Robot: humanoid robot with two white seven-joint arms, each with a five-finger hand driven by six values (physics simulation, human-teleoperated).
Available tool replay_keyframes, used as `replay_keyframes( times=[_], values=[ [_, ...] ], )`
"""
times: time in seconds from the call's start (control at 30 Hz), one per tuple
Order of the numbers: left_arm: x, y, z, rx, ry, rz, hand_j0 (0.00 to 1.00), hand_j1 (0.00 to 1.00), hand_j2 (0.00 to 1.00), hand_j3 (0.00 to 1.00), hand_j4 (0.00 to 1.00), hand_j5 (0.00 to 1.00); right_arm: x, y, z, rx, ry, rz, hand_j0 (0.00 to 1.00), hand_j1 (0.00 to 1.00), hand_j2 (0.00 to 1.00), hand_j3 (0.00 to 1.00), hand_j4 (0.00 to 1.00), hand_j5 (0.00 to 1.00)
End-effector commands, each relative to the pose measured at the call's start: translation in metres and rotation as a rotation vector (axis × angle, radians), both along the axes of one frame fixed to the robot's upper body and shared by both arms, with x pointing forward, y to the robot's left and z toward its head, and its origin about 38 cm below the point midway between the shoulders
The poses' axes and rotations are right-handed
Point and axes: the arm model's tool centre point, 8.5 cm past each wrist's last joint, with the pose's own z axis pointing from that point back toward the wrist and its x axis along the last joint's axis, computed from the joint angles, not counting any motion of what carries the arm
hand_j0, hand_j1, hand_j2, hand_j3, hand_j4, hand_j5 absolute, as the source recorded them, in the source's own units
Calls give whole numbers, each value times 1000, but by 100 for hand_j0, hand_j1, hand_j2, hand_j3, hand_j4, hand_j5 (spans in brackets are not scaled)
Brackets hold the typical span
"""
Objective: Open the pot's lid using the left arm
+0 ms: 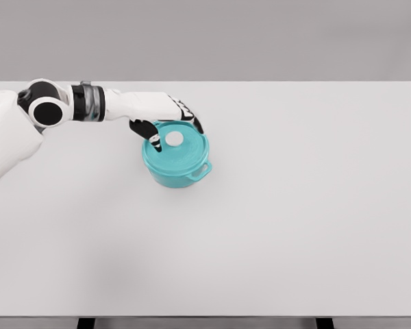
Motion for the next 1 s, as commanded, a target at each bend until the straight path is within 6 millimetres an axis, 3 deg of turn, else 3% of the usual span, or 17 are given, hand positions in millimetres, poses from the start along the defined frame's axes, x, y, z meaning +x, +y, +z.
replay_keyframes(
  times=[0.0, 0.17, 0.27, 0.33, 0.4, 0.5, 0.6, 0.7, 0.73, 0.8, 0.83, 0.87, 0.9, 0.97],
  values=[
    [0, 0, 1, -6, 1, 1, 60, 60, 60, 60, 60, 60, 0, 0, 0, 0, 0, 0, 100, 100, 100, 100, 100, 100],
    [-1, -1, 3, -21, 5, -2, 25, 25, 25, 25, 25, 25, 0, 0, 0, 0, 0, 0, 100, 100, 100, 100, 100, 100],
    [-4, 2, 6, -56, 29, -5, 22, 22, 22, 22, 22, 22, 0, 0, 0, 0, 0, 0, 100, 100, 100, 100, 100, 100],
    [-10, 20, 25, -93, 23, -1, 22, 22, 22, 22, 22, 22, 0, 0, 0, 0, 0, 0, 100, 100, 100, 100, 100, 100],
    [-16, 43, 40, -108, 15, 16, 22, 22, 22, 22, 22, 22, 0, 0, 0, 0, 0, 0, 100, 100, 100, 100, 100, 100],
    [-24, 95, 66, -107, -6, 92, 22, 22, 22, 22, 22, 22, 0, 0, 0, 0, 0, 0, 100, 100, 100, 100, 100, 100],
    [-30, 145, 76, -82, -13, 189, 23, 23, 23, 23, 23, 23, 0, 0, 0, 0, 0, 0, 100, 100, 100, 100, 100, 100],
    [-33, 180, 68, -41, 8, 273, 23, 23, 23, 23, 23, 23, 0, 0, 0, 0, 0, 0, 100, 100, 100, 100, 100, 100],
    [-33, 196, 50, -29, 46, 323, 23, 23, 23, 23, 23, 23, 0, 0, 0, 0, 0, 0, 100, 100, 100, 100, 100, 100],
    [-32, 214, 37, -16, 75, 380, 23, 23, 23, 23, 23, 23, 0, 0, 0, 0, 0, 0, 100, 100, 100, 100, 100, 100],
    [-32, 217, 29, -16, 92, 392, 26, 26, 26, 26, 26, 26, 0, 0, 0, 0, 0, 0, 100, 100, 100, 100, 100, 100],
    [-32, 215, 26, -14, 96, 390, 45, 45, 45, 45, 45, 45, 0, 0, 0, 0, 0, 0, 100, 100, 100, 100, 100, 100],
    [-29, 212, 20, 5, 96, 387, 100, 100, 100, 100, 100, 100, 0, 0, 0, 0, 0, 0, 100, 100, 100, 100, 100, 100],
    [-27, 210, 22, 16, 82, 384, 100, 100, 100, 100, 100, 100, 0, 0, 0, 0, 0, 0, 100, 100, 100, 100, 100, 100]
  ],
)
